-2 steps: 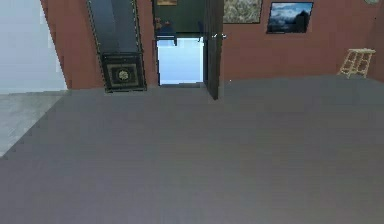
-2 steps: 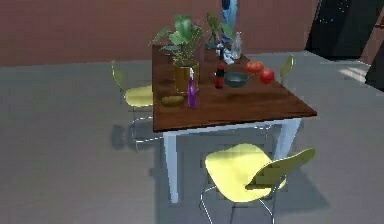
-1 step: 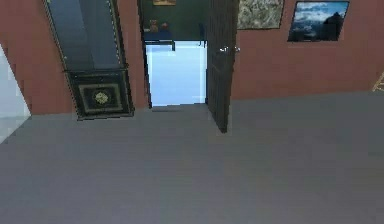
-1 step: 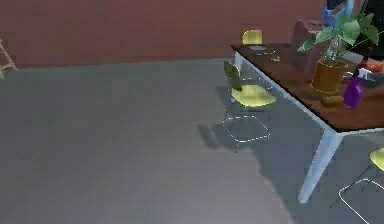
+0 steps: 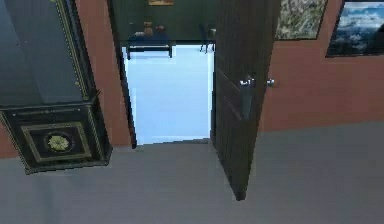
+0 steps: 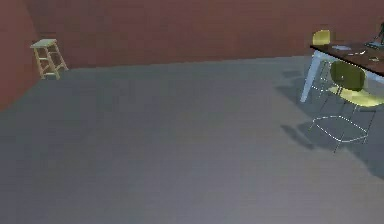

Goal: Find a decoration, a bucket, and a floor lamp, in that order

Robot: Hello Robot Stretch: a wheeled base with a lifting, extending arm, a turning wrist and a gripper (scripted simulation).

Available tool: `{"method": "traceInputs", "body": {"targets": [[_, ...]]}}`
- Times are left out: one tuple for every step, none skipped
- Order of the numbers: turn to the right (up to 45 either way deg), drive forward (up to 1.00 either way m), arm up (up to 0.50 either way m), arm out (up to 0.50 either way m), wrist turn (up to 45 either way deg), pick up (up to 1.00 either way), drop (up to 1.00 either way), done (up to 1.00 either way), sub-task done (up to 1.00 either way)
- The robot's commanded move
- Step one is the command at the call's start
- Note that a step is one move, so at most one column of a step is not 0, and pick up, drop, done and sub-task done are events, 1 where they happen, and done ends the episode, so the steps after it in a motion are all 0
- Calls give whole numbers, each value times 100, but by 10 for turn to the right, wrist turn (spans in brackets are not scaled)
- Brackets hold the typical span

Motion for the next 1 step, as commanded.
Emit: {"method": "traceInputs", "body": {"targets": [[0,100,0,0,0,0,0,0,0]]}}
